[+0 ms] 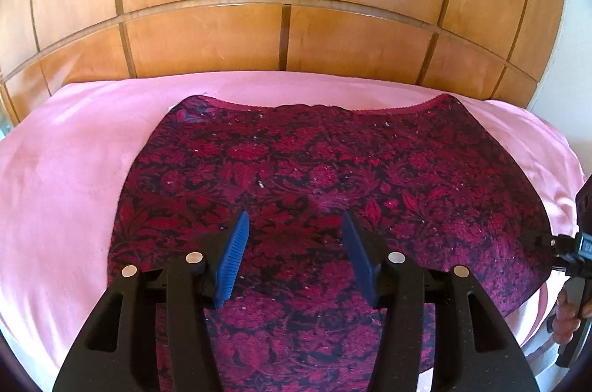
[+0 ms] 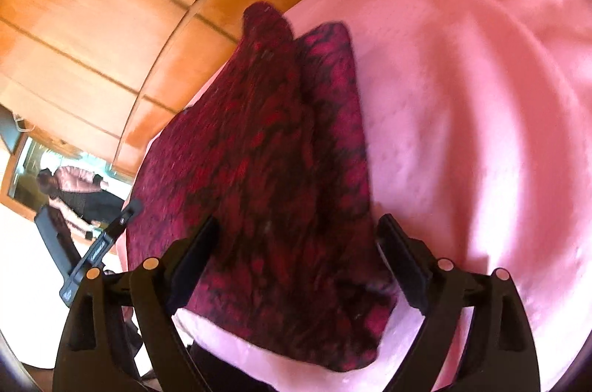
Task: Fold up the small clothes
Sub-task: 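Grasp the garment side with the right gripper and fold it over the body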
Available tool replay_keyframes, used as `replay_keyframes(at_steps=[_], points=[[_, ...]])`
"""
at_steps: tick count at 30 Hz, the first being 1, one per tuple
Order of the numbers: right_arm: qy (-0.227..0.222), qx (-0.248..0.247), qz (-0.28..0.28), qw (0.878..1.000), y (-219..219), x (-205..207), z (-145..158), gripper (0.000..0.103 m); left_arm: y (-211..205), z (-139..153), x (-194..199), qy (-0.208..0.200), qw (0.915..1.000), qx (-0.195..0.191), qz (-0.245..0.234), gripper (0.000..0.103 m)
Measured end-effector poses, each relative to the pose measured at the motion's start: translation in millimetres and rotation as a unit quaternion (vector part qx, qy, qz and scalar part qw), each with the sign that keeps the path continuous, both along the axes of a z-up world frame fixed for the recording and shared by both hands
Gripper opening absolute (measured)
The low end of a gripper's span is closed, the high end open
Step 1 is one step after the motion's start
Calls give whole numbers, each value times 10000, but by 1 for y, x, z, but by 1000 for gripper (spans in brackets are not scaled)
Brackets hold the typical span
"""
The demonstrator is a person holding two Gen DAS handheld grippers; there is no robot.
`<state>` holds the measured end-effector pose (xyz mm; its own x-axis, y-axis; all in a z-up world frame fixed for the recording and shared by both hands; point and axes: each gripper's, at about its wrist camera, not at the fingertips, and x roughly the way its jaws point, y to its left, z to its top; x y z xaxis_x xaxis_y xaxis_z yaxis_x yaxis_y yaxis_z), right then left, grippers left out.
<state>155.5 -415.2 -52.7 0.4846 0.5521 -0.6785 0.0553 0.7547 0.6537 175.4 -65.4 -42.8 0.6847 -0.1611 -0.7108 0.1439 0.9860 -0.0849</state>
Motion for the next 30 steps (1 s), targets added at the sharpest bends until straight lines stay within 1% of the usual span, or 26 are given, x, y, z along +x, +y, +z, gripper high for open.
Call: replay_keyframes(at_steps=[1,4,5,6,7,8,9,10,12,13,14,15,16,17,18,19,20,21,23,26,30], points=[[-8,-50,21,10000,1,-4,0,87,-2,-2,0,28,10000,-14,-12,51],[26,-114,26,9999,4,-3,3,79,-4,-6,2,73,10000,34,-37,51],[32,-167,15,9999,5,-4,4,72,-5,-8,2,82,9999,48,-47,51],[42,-215,26,9998,6,-4,5,68,-6,-9,3,95,9999,47,-47,51],[25,-256,45,9997,8,-4,6,60,-6,-10,3,103,9999,33,-44,51],[-36,-399,89,9992,15,-2,12,53,-6,-10,4,109,9999,19,-37,51],[-77,-502,133,9986,17,-3,16,51,-5,-11,4,111,9999,17,-38,51],[-90,-581,180,9981,20,-5,20,49,-6,-11,6,111,9999,30,-40,51],[-14,-653,247,9976,23,-4,19,50,-6,-12,7,122,9999,49,-56,51],[27,-649,288,9975,26,-1,18,55,-6,-13,7,126,9999,36,-56,51],[92,-595,334,9976,27,1,14,65,-6,-13,8,128,9999,23,-53,51],[172,-546,392,9976,31,4,9,70,-6,-14,8,126,9999,14,-50,51],[168,-639,445,9968,36,6,7,73,-6,-14,9,123,9999,16,-54,51],[92,-788,468,9957,41,6,7,73,-6,-15,9,120,9999,21,-59,51],[74,-816,441,9957,42,6,7,73,-5,-15,9,114,9999,17,-57,51],[99,-761,334,9965,41,7,7,71,-5,-16,9,114,9999,2,-56,51],[108,-745,295,9967,41,7,7,64,-5,-16,10,114,9999,-5,-58,51],[93,-771,271,9966,43,7,9,60,-5,-16,10,111,9999,-17,-62,51],[5,-935,271,9952,47,3,19,49,-4,-15,10,109,9999,-40,-63,51],[-94,-1016,213,9946,52,1,34,42,-4,-16,9,106,9999,-80,-59,51],[-214,-1030,190,9943,52,-3,51,39,-1,-16,10,125,9997,-185,-51,51]])
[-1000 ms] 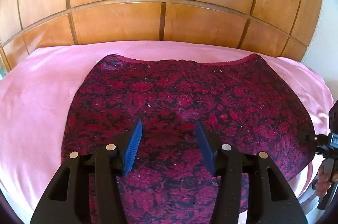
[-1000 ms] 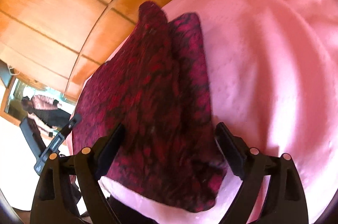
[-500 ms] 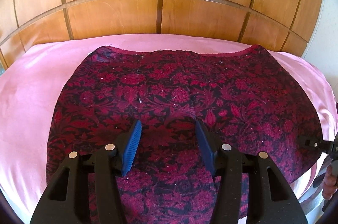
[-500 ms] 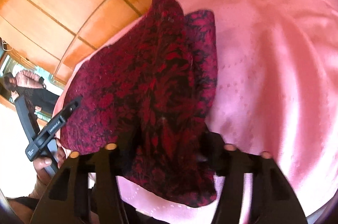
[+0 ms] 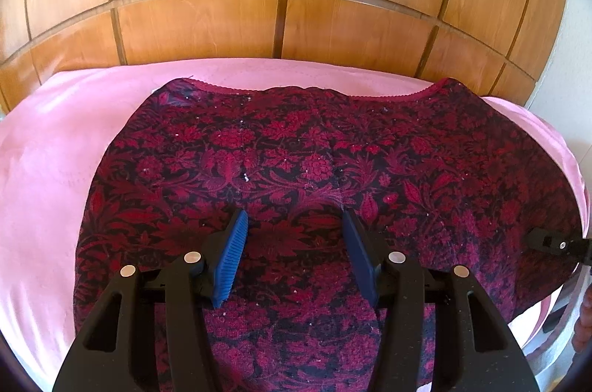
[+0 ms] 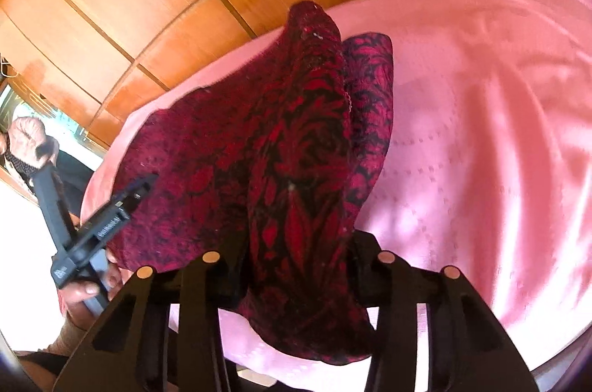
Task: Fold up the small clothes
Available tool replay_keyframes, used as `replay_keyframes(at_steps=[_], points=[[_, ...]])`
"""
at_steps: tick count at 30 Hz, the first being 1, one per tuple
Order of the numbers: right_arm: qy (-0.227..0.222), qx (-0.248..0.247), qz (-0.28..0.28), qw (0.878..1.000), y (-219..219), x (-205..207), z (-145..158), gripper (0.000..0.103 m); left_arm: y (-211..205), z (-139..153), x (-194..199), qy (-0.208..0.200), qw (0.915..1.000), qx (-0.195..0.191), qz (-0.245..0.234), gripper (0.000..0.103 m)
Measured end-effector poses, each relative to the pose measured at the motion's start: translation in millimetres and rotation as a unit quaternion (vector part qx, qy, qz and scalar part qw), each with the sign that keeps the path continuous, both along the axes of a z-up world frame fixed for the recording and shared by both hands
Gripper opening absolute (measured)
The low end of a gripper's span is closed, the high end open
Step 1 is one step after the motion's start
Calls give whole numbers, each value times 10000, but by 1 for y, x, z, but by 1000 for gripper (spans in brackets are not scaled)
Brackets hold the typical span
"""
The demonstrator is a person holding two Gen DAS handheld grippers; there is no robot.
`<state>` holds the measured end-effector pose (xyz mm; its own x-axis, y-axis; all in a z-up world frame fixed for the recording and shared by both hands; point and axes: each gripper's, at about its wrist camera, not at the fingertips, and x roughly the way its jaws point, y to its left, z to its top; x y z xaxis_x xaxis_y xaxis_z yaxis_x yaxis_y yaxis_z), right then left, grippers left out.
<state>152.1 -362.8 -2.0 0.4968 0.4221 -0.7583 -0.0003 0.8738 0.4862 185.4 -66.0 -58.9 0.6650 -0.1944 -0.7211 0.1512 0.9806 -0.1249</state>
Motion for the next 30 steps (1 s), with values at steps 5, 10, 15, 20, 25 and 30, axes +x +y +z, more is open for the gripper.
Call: replay_keyframes(at_steps=[5,10,15,20,25,30], points=[[-259,88,121,9996,16,3,28,36,4,-1,1,13,9999,-100,-45,51],[-560,70,437,9974,43,12,53,35,8,0,2,47,9998,-205,-68,51],[-824,107,735,9938,71,23,73,34,25,6,1,91,9983,-568,-51,51],[-1022,33,1067,9890,101,31,87,33,67,16,-1,201,9918,-1259,57,51],[-1261,-176,1460,9811,143,34,91,33,131,22,-3,291,9776,-2057,328,51],[-1526,-443,2044,9659,203,28,86,32,177,32,-16,192,9630,-2660,376,51]])
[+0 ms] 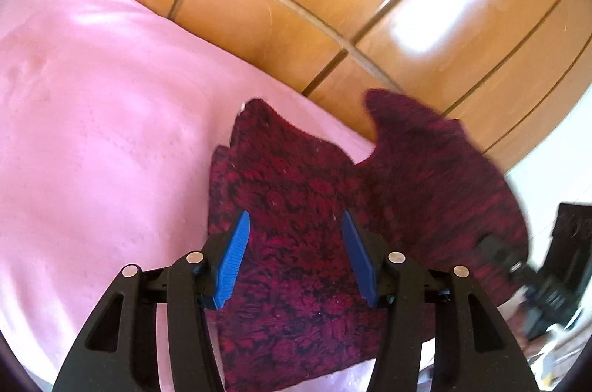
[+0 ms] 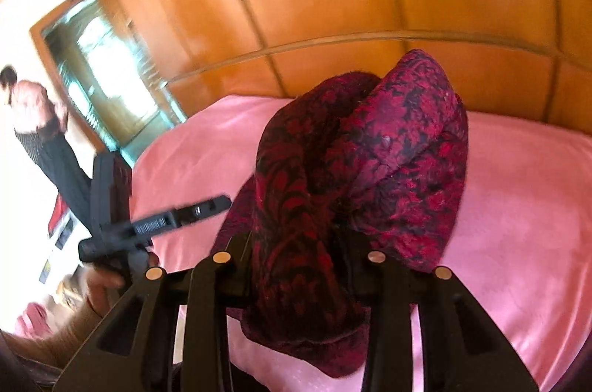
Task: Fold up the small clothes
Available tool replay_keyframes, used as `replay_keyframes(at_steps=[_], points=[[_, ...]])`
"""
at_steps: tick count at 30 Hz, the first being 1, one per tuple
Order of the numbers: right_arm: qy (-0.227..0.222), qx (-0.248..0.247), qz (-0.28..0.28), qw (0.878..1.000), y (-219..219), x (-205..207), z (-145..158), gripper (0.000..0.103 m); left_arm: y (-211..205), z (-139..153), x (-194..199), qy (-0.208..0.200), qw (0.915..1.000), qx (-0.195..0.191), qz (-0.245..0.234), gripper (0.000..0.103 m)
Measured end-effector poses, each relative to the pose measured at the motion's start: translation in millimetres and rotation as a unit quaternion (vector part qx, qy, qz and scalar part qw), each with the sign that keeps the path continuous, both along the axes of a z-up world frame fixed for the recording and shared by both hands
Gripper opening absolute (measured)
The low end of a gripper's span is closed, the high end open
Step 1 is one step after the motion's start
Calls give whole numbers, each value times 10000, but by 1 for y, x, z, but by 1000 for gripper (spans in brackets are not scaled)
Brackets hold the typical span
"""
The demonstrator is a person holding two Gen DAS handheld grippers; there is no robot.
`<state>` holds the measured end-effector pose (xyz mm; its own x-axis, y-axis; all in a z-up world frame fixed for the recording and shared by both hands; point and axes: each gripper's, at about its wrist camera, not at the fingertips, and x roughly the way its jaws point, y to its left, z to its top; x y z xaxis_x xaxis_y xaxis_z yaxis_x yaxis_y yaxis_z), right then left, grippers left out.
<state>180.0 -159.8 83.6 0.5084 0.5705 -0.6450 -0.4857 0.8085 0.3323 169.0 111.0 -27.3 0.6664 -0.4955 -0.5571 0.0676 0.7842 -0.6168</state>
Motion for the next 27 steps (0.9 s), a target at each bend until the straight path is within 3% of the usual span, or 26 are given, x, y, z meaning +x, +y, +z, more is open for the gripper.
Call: replay_keyframes(at_steps=[5,9,11,15,18,19,20,23,25,27], points=[[-251,-562,731,9954,70,-19,-27,32,22,5,-5,-40,9960,-876,-198,51],[-335,-1060,1093,9878,106,-30,-59,32,29,6,-1,-51,9937,-1109,-182,52],[-535,-1356,1230,9816,117,-39,-71,32,29,5,2,-25,9916,-1270,-252,57],[-953,-1759,1365,9702,127,-56,-81,32,12,10,19,96,9938,-942,-584,57],[-1069,-1787,1346,9688,125,-61,-83,32,-10,6,36,256,9936,-646,-886,57],[-1072,-1760,1326,9695,123,-63,-84,32,-21,2,44,406,9928,-488,-1020,54],[-1090,-1737,1299,9701,121,-63,-84,34,-28,-1,50,422,9920,-421,-1112,32],[-1087,-1475,1442,9725,108,-69,-78,54,-41,5,58,352,9932,-221,-1085,18],[-844,-1100,1688,9758,93,-70,-68,63,-45,13,61,273,9937,-65,-1089,16],[-380,-395,1931,9796,66,-66,-54,69,-47,19,61,216,9935,103,-1109,16]])
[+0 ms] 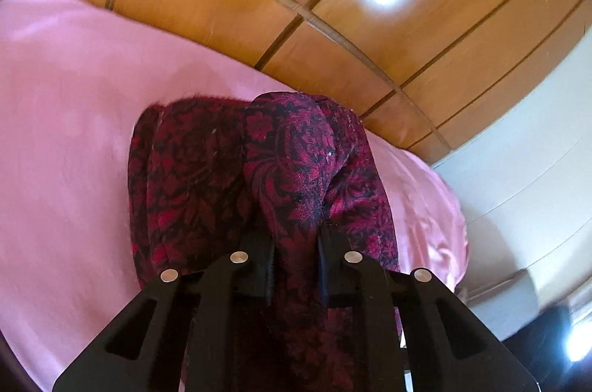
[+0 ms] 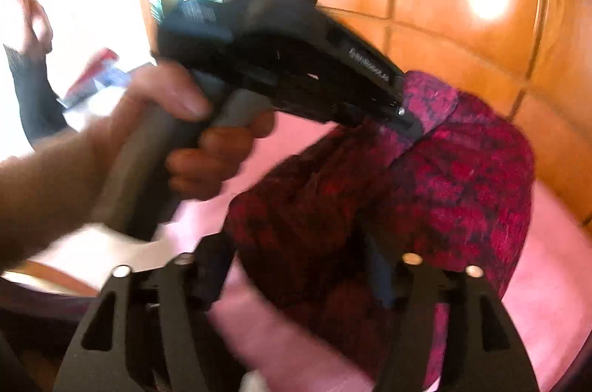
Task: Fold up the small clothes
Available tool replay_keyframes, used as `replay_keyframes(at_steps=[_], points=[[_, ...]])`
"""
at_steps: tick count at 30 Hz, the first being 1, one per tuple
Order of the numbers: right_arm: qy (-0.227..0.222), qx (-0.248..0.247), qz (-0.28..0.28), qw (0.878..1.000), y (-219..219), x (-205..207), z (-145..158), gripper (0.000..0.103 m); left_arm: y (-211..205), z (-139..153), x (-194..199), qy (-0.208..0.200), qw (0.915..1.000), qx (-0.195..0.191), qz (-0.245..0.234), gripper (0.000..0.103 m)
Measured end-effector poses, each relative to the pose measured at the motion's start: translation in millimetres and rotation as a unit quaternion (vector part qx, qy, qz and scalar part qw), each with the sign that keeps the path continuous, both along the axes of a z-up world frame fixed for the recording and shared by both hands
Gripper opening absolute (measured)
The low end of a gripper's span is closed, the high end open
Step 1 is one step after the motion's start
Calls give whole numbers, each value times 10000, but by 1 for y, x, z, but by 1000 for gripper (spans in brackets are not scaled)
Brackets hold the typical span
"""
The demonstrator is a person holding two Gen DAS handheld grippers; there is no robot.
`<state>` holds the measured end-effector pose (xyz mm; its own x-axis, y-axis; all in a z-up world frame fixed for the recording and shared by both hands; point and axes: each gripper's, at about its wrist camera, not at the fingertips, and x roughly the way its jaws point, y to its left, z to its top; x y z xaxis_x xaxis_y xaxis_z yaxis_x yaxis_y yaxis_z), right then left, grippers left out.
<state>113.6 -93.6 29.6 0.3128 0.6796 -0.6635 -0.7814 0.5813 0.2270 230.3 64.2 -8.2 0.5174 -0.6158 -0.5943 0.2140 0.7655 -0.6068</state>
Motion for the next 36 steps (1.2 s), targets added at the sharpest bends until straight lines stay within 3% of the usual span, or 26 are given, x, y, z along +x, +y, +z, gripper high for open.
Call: replay_keyframes(at_steps=[3,5,7,11,14,16,18,23,28,36], points=[[577,771,-107,9953,-48,11,17,74,3,10,-2,-75,9999,140,10,16],[697,971,-488,9916,-77,21,20,74,10,14,-5,-111,9998,179,58,16],[574,692,-974,9912,-89,33,9,74,17,15,-12,-123,9996,238,127,15],[634,224,-1235,9901,-78,48,-24,64,26,10,-17,-49,9982,463,374,15],[210,-224,-1263,9915,-53,49,-47,65,28,-12,-24,87,9900,1209,725,15],[-104,-421,-1342,9900,-40,46,-58,68,25,-34,-25,249,9843,1443,985,18],[-341,-472,-1421,9881,-35,43,-61,71,17,-37,-28,79,9765,1774,1220,21],[282,-413,-1173,9918,-42,50,-47,75,-4,-23,-35,-201,9698,2043,1315,21],[990,370,-1363,9850,-58,94,-14,75,-9,-18,-37,-368,9657,2180,1362,21],[936,-185,-1809,9789,-12,179,-5,72,-8,-19,-48,-550,9615,2293,1411,21]])
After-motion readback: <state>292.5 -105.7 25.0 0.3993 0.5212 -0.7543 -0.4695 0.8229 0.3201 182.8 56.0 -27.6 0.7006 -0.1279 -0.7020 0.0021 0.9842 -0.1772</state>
